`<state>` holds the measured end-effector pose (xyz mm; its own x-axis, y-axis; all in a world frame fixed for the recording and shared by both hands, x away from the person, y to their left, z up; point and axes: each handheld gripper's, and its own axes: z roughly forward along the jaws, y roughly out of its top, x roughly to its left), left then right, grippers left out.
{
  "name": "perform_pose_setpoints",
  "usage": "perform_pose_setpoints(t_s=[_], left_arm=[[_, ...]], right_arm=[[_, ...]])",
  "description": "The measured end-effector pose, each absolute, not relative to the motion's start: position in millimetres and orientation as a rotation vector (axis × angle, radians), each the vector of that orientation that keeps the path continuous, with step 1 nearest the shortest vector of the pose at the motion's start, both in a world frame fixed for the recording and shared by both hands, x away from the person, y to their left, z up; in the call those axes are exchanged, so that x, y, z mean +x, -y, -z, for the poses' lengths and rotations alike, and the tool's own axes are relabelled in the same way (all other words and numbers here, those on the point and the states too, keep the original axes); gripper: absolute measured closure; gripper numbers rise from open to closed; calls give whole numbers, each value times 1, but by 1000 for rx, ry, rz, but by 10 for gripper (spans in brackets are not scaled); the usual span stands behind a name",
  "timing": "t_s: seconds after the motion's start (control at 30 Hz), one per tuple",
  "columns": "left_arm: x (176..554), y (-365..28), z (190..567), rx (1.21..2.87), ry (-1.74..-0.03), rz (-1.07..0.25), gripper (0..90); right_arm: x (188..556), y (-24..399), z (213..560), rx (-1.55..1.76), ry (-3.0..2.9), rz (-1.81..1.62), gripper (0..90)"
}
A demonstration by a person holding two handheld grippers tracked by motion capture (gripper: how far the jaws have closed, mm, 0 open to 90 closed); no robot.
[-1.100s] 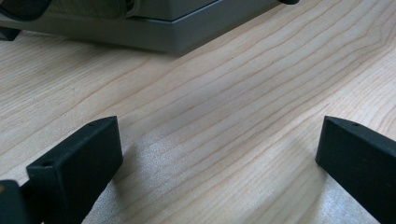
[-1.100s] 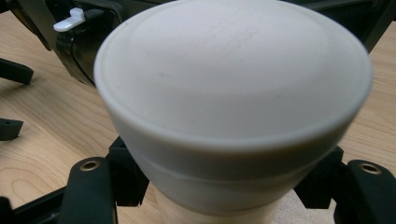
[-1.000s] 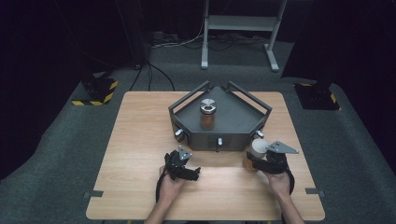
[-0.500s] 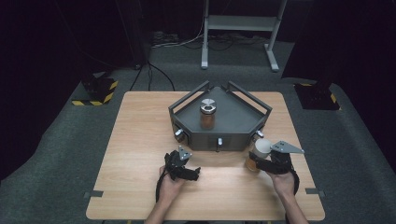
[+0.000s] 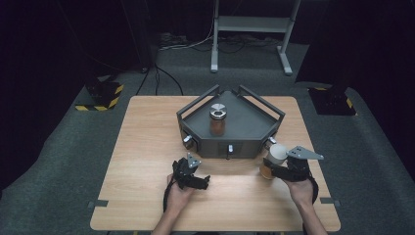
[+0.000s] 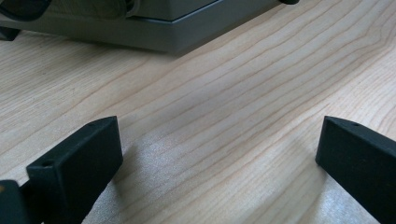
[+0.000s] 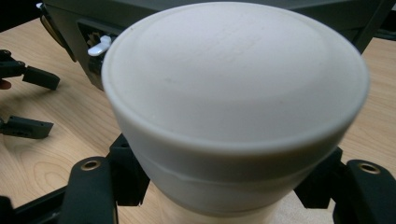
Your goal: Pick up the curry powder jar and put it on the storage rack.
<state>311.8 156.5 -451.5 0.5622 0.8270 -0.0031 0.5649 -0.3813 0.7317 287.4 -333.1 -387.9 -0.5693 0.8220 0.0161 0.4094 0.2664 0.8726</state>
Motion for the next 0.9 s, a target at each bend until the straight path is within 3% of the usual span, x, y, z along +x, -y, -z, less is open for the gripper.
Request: perform_pose_setpoints(t_s=[0.9], left_arm=[[312,-157,452,2092,-1112,-478,6]], right_arm=[[285,331,322,982,-2139,-1243,346]])
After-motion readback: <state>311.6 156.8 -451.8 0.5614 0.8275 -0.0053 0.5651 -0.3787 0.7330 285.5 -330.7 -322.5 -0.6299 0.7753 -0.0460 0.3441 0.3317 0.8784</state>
